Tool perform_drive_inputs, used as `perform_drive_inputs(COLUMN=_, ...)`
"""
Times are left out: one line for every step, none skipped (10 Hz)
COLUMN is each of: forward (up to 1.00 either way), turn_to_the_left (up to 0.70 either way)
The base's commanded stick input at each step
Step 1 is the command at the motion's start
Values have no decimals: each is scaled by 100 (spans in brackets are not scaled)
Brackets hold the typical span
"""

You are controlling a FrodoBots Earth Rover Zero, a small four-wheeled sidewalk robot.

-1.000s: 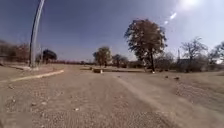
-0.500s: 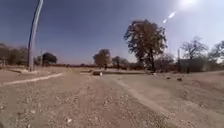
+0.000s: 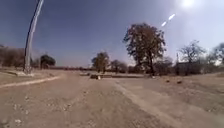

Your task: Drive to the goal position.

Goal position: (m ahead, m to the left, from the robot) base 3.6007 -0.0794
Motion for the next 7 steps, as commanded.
perform_drive_inputs(forward=50, turn_to_the_left=0)
perform_drive_inputs(forward=50, turn_to_the_left=0)
perform_drive_inputs(forward=50, turn_to_the_left=0)
perform_drive_inputs(forward=50, turn_to_the_left=0)
perform_drive_inputs(forward=50, turn_to_the_left=0)
perform_drive_inputs(forward=50, turn_to_the_left=0)
perform_drive_inputs(forward=50, turn_to_the_left=0)
